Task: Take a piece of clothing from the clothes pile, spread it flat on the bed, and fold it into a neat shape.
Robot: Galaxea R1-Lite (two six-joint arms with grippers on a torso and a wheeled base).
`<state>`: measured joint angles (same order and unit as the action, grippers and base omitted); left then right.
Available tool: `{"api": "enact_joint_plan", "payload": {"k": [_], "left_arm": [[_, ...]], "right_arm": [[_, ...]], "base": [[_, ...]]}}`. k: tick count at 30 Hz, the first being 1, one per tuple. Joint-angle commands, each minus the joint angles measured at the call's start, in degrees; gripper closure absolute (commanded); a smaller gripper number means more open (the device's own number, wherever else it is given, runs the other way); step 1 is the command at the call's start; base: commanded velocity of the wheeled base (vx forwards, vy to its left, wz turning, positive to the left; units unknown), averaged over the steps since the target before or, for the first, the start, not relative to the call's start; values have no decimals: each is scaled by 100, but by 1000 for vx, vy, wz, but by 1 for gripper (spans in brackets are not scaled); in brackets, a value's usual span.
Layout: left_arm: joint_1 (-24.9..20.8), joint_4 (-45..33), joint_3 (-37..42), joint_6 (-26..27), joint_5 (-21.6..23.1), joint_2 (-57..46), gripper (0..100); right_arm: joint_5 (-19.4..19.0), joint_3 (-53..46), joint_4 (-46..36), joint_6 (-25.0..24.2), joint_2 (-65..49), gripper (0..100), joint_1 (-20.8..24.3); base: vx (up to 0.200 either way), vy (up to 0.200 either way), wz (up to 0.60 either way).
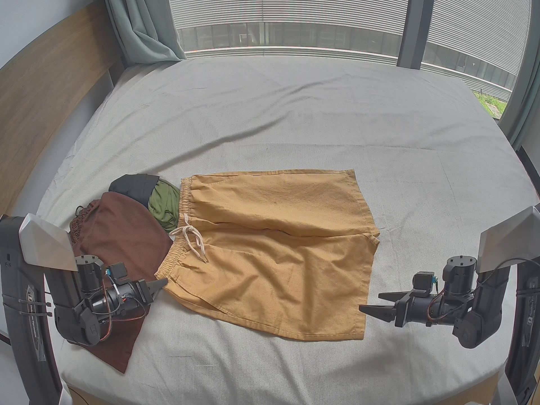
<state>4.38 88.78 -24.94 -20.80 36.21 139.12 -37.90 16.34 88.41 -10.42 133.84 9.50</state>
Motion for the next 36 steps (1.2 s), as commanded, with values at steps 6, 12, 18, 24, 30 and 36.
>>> {"api": "enact_joint_plan", "payload": {"k": [6, 12, 18, 24, 30, 36], "left_arm": [[2, 7, 7, 14, 0, 10, 100], [2, 16, 7, 14, 0, 1, 100], [2, 7, 7, 14, 0, 1, 100], [11, 16, -2, 23, 0, 10, 100], [2, 16, 16, 23, 0, 10, 100], [2, 16, 33, 23, 0, 1, 100]], "right_arm": [[-218, -552, -8, 242, 195, 0, 17], [-218, -605, -8, 409, 424, 0, 44], [-218, -588, -8, 392, 573, 0, 140], [-218, -465, 1, 348, 810, 0, 281], [-218, -298, 1, 330, 960, 0, 290], [-227, -166, 10, 93, 1021, 0, 386]], "base": [[0, 0, 0], [0, 0, 0], [0, 0, 0], [0, 0, 0], [0, 0, 0], [0, 0, 0]]}}
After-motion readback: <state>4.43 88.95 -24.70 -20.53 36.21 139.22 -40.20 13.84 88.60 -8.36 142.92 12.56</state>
